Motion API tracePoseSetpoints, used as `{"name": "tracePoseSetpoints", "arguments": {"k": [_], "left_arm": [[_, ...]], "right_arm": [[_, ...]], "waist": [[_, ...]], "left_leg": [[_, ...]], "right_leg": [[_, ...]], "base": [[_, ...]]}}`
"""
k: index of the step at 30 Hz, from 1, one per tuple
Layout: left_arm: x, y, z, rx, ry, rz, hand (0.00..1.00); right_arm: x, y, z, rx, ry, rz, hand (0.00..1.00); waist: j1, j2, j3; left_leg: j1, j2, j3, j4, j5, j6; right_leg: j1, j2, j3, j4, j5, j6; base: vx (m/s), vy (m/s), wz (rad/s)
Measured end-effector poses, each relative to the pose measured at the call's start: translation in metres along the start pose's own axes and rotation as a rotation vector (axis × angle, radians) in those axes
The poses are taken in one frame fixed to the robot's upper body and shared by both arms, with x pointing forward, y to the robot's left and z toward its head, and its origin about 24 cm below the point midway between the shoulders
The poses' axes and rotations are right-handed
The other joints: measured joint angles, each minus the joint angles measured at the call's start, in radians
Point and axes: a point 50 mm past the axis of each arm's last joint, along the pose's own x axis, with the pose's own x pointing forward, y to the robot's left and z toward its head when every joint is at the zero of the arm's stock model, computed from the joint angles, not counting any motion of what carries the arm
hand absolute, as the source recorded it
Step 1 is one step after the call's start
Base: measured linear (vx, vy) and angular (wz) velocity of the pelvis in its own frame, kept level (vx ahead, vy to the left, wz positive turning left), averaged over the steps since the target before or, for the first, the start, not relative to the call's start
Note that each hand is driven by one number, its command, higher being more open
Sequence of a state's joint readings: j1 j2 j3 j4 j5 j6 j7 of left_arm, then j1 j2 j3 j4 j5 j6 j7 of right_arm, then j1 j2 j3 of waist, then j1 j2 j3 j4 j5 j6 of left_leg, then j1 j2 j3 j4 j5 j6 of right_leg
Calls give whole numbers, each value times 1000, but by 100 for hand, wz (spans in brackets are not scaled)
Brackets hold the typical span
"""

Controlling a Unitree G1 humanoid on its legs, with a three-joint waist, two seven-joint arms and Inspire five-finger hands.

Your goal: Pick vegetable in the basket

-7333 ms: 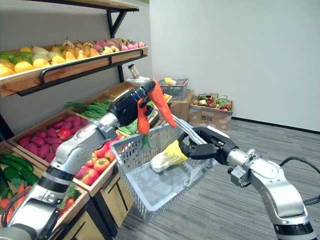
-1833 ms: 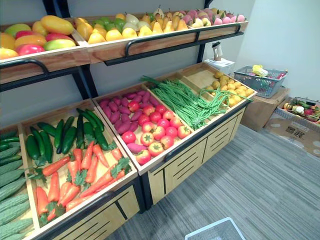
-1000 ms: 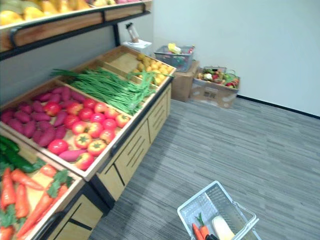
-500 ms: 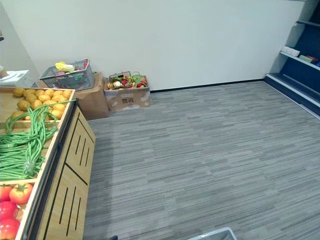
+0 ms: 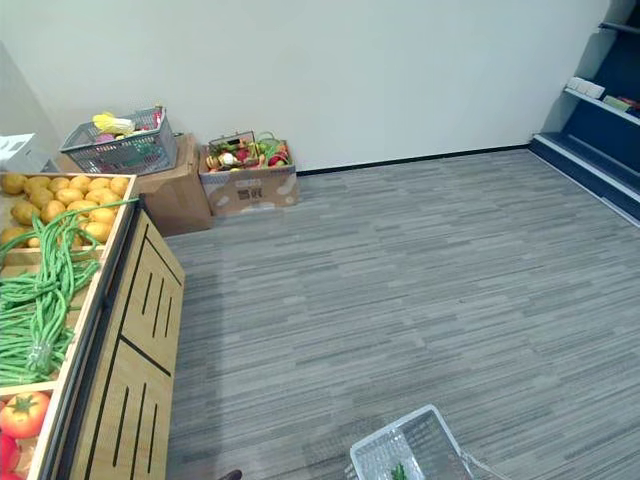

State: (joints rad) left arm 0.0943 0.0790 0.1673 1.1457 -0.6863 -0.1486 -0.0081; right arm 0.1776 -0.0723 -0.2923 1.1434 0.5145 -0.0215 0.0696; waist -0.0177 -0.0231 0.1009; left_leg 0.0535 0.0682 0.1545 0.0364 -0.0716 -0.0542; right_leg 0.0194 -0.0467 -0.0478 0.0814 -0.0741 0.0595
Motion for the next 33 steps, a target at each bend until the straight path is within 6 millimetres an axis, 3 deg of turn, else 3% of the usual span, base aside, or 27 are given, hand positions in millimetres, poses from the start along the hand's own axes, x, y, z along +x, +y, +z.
{"name": "tracePoseSetpoints", "arguments": {"k": [5, 7, 8, 9, 10, 12, 13, 16, 21, 33], "left_arm": [[-1, 2, -1, 19, 0, 0, 100], [-1, 3, -3, 56, 7, -6, 100], [-2, 2, -4, 75, 12, -11, 100], [-2, 2, -5, 90, 14, -12, 100], [-2, 2, -4, 105, 12, -11, 100], [-2, 10, 4, 152, -4, -9, 100], [-1, 16, 14, 170, -21, -13, 100], [-2, 21, 10, 167, 7, -3, 100], [-3, 18, 3, 149, 26, -39, 100], [-2, 12, -1, 170, 19, -49, 100]], "right_arm": [[2, 8, 3, -7, 9, 19, 0], [3, 11, 6, -3, 2, 19, 0], [4, 10, 11, 5, -14, 12, 0], [4, 6, 17, 34, -39, -2, 0], [3, 3, 16, 50, -37, -7, 0], [0, -2, 0, 66, -1, -21, 0], [-3, -8, -15, 52, 46, -39, 0], [-4, -16, -12, 36, 65, -52, 0], [-3, -17, -6, -14, 64, -41, 0], [-3, -18, -9, -103, 115, -34, 0]], "waist": [[17, -12, -4], [17, -18, 2], [18, -12, 20], [6, 10, 37], [3, 9, 37], [4, -30, 27], [2, -87, 22], [7, -57, 3], [8, -35, -6], [7, -50, -27]], "left_leg": [[-30, -2, 1, 58, -39, 15], [-47, -8, -2, 95, -71, 33], [-24, -9, -13, 88, -77, 52], [-1, -1, -35, 91, -76, 60], [1, 3, -50, 92, -76, 61], [1, -17, -88, 96, -78, 58], [0, -54, -130, 108, -81, 47], [-11, -19, -165, 110, -84, 9], [-13, 15, -196, 77, -80, -9], [38, -6, -191, 57, -82, -11]], "right_leg": [[-9, -3, -7, 5, 2, -3], [-65, -26, -14, 139, -43, 19], [-135, -37, -26, 317, -54, 43], [-179, -49, -66, 389, -82, 22], [-177, -46, -65, 343, -87, 15], [-178, -54, -14, 230, -56, 39], [-174, -82, 3, 208, 28, 42], [-134, -53, -38, 136, 25, 22], [-85, -17, -82, 36, 58, 5], [-12, -40, -89, -27, 65, 13]], "base": [[-80, 23, -5], [-103, 30, -5], [-107, 6, 19], [-95, 0, 31], [-97, -14, 66], [-33, -93, 84], [113, -187, 91], [145, -111, 41], [163, -63, 18], [65, 42, 3]]}}
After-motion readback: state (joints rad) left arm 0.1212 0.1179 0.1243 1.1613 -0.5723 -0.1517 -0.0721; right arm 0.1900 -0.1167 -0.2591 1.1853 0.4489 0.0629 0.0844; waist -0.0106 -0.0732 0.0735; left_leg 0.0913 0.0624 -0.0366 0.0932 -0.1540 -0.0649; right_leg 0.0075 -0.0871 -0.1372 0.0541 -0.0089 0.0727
